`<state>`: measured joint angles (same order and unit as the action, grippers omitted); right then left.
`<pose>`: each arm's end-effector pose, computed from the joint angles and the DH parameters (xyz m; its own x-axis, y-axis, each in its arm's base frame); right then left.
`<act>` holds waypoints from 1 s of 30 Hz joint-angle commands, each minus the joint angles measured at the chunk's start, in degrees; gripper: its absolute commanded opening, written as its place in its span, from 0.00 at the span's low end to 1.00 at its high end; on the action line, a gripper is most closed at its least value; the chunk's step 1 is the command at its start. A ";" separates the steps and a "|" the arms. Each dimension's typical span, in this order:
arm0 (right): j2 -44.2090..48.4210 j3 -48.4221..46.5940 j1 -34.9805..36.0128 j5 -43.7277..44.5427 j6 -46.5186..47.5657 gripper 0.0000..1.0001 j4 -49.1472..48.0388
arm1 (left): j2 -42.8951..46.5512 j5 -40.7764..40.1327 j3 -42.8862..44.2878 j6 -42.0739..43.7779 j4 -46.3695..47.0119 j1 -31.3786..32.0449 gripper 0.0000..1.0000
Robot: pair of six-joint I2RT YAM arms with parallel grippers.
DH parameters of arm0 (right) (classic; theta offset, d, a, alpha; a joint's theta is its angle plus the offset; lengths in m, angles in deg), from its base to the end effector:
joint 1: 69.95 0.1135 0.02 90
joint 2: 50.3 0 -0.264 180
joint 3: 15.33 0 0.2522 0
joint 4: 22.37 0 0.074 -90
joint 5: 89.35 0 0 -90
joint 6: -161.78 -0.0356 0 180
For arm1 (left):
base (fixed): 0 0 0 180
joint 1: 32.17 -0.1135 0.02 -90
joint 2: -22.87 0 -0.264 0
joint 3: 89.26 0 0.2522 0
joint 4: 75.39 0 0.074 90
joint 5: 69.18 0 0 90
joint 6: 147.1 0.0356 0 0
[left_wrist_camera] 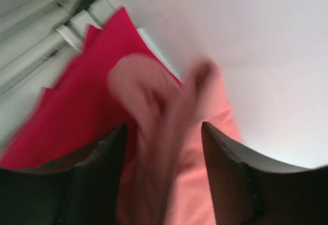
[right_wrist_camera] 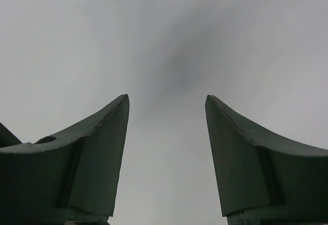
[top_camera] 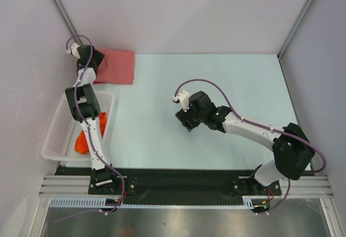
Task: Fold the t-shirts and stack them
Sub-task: Neatly place the folded tshirt to the corner, then reset both grippers
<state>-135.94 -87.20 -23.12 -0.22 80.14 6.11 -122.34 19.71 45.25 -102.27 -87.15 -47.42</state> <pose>0.2226 0.2381 0.2430 -0.3480 -0.5834 -0.7338 -0.7960 0.5974 -0.0975 0.5651 0.1548 0.1754 -0.0611 -0.7516 -0.6568 -0.4590 0.6055 -0.6502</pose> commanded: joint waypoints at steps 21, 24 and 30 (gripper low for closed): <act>16.54 6.86 -1.65 -3.44 -17.66 0.66 -4.44 | 34.72 -23.78 -9.03 28.74 -30.99 8.56 0.78; 21.02 9.50 -3.05 -4.41 -21.00 0.67 -4.26 | 37.97 -20.26 -13.31 27.86 -37.22 14.35 0.78; 29.03 14.94 -7.80 -6.17 -31.72 0.69 -3.74 | 52.47 -11.04 -35.44 20.59 -37.68 30.52 0.78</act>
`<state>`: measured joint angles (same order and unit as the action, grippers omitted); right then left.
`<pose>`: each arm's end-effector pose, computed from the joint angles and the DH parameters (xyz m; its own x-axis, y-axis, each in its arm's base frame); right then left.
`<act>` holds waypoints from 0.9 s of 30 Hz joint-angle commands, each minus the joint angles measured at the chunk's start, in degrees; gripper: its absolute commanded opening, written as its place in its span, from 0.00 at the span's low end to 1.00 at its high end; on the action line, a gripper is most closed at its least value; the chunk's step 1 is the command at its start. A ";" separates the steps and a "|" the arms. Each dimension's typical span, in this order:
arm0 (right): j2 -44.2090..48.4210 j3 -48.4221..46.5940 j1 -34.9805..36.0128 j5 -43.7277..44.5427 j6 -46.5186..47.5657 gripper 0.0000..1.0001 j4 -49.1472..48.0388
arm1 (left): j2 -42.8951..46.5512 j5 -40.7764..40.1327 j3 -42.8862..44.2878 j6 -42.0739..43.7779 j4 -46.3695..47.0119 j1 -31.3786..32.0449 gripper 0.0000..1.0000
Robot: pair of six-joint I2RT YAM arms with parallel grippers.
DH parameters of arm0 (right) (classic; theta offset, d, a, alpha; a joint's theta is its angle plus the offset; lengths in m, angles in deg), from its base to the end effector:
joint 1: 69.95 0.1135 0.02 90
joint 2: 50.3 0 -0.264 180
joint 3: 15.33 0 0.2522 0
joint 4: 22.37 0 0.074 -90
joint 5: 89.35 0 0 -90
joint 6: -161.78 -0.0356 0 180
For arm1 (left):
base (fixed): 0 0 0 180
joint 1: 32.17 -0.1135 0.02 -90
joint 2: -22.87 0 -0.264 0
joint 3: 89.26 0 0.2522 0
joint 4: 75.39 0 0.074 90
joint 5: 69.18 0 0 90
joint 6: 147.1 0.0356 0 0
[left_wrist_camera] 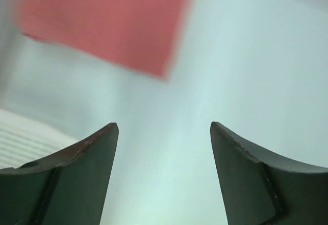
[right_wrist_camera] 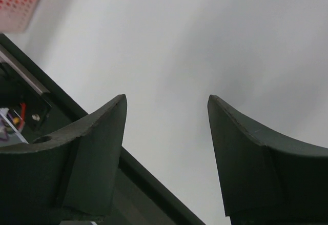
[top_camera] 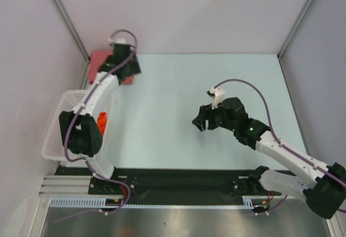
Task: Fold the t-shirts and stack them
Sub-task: Reset both grippers
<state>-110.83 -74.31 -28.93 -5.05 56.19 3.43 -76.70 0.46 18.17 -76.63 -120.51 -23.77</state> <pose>0.1783 0.1598 0.2862 -0.5273 -0.1042 -0.8433 -0.6000 0.7484 0.2827 0.3967 -0.0461 0.3433 -0.5187 -0.2402 -0.8205 -0.3293 0.9418 -0.0675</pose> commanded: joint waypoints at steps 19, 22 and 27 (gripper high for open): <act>49.58 40.70 -10.16 2.61 -57.74 1.00 -3.78 | 68.32 43.74 -91.88 -50.40 60.67 25.96 0.87; 57.16 44.06 -9.82 2.27 -61.57 1.00 0.17 | 78.35 42.95 -102.01 -59.30 65.90 25.70 0.87; 56.32 45.04 -7.09 2.44 -62.36 1.00 4.31 | 88.85 45.49 -102.10 -58.60 61.76 24.73 0.92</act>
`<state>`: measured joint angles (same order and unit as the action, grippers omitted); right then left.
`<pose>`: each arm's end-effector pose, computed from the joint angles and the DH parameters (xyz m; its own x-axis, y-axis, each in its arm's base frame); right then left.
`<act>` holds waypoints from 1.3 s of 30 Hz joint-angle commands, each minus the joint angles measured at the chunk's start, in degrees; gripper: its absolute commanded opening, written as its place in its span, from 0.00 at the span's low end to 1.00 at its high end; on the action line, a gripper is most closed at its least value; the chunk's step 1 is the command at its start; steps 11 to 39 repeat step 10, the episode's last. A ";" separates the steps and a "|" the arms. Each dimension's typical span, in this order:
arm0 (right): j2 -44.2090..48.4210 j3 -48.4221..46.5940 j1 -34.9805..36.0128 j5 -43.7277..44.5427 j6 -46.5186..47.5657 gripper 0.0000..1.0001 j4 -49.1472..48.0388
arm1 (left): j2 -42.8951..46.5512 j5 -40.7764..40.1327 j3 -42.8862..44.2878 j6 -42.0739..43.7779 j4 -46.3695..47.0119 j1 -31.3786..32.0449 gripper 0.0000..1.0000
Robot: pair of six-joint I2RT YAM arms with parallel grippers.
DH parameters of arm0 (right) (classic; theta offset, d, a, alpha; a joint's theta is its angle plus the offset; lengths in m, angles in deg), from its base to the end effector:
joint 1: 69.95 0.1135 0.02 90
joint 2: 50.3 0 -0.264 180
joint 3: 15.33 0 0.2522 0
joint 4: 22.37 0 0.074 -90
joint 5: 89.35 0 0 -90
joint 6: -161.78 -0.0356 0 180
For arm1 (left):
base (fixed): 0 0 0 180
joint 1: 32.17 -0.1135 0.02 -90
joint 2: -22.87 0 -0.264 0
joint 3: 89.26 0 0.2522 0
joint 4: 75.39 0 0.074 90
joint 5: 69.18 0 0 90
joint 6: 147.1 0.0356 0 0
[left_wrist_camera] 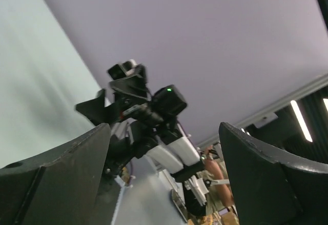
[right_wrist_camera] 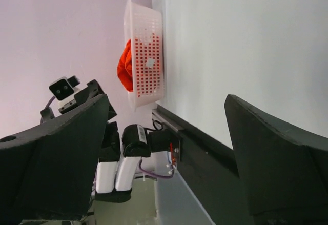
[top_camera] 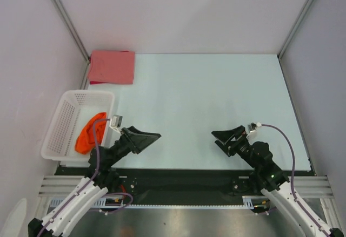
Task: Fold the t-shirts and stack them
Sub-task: Reset both grippers
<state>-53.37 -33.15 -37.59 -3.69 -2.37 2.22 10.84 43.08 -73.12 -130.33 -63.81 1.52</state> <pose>0.0899 0.0602 0.1731 -0.6134 0.7469 -0.2567 -0.0241 0.3071 0.9514 0.0893 -0.0757 0.2155 -0.7171 -0.5869 -0.3759 0.4511 0.0202 -0.8922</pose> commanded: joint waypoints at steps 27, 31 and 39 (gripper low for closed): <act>-1.76 8.71 5.87 -1.27 0.22 1.00 -5.53 | 6.58 6.65 -13.79 -10.26 15.75 -0.65 0.97; -1.76 8.71 5.87 -1.27 0.22 1.00 -5.53 | 6.58 6.65 -13.79 -10.26 15.75 -0.65 0.97; -1.76 8.71 5.87 -1.27 0.22 1.00 -5.53 | 6.58 6.65 -13.79 -10.26 15.75 -0.65 0.97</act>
